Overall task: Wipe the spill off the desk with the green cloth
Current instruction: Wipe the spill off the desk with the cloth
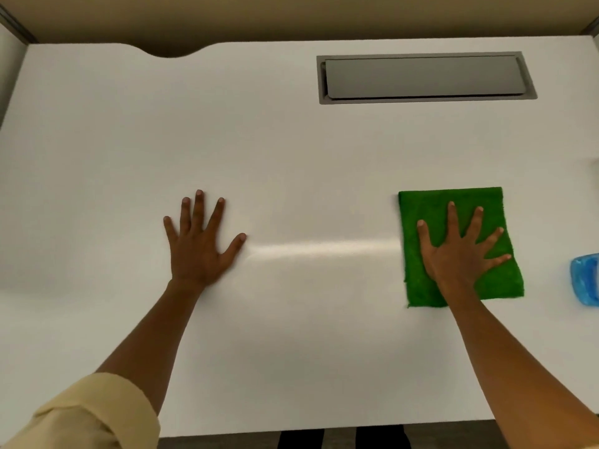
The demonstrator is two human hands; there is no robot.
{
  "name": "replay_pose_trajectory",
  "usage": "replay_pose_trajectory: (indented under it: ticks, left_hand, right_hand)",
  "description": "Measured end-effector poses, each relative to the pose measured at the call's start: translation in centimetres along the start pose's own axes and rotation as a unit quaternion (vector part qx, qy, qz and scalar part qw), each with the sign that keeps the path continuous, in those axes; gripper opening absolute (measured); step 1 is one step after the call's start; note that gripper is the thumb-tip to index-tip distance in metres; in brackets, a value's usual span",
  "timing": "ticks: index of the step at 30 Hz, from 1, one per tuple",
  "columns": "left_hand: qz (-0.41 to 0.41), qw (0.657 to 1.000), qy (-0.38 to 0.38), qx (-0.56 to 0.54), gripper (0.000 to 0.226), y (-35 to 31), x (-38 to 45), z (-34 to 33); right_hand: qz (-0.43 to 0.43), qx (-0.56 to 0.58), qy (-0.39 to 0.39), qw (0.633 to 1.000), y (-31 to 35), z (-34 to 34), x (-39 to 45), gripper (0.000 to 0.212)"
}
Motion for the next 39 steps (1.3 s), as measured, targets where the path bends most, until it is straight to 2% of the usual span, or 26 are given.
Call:
replay_pose_trajectory:
  ticks: [4, 6, 10, 13, 17, 21, 26, 33, 39]
  left_hand:
    - [-0.006, 1.000, -0.008, 0.000, 0.081, 0.3, 0.1, -0.3]
    - [-0.010, 1.000, -0.012, -0.008, 0.078, 0.2, 0.1, -0.2]
    - [-0.009, 0.999, -0.020, -0.028, 0.069, 0.2, 0.2, 0.2]
    - [0.000, 0.999, -0.019, -0.046, 0.066, 0.5, 0.2, 0.2]
    - [0.002, 0.999, -0.008, -0.048, 0.068, 0.5, 0.2, 0.1]
    - [0.000, 0.999, -0.006, -0.046, 0.075, 0.5, 0.2, 0.3]
    - [0.001, 0.999, -0.001, -0.048, 0.075, 0.5, 0.2, 0.1]
    - [0.014, 0.998, 0.005, -0.068, 0.068, 0.9, 0.4, -0.2]
    - [0.018, 0.997, -0.012, -0.075, 0.072, 0.9, 0.4, 0.1]
  right_hand:
    - [-0.016, 0.021, 0.003, 1.000, 2.7, -0.3, -0.8, 0.088]
    - [0.014, 0.026, 0.005, 1.000, 6.4, -0.6, -1.8, 0.087]
    - [0.134, 0.023, 0.009, 0.991, 16.8, -1.8, -6.2, 0.086]
    - [0.254, 0.029, 0.010, 0.967, 23.7, -2.8, -11.9, 0.084]
    - [0.353, 0.046, 0.010, 0.934, 25.5, -4.0, -19.5, 0.080]
    - [0.369, 0.050, 0.004, 0.928, 23.3, -4.5, -23.5, 0.078]
    - [0.370, 0.051, 0.007, 0.928, 23.7, -4.4, -23.1, 0.079]
    - [0.357, 0.061, 0.001, 0.932, 28.6, -3.9, -18.5, 0.080]
    - [0.339, 0.043, 0.005, 0.940, 32.7, -3.7, -14.0, 0.085]
Point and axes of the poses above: each hand's wrist, its own x-axis towards the middle knuckle, its own z-axis out of the back of the hand, y = z × x, the point moved 9 cm from there along x, towards the middle knuckle, and after that the axes turned 5 degrees about -y, right-handed, at the moved point
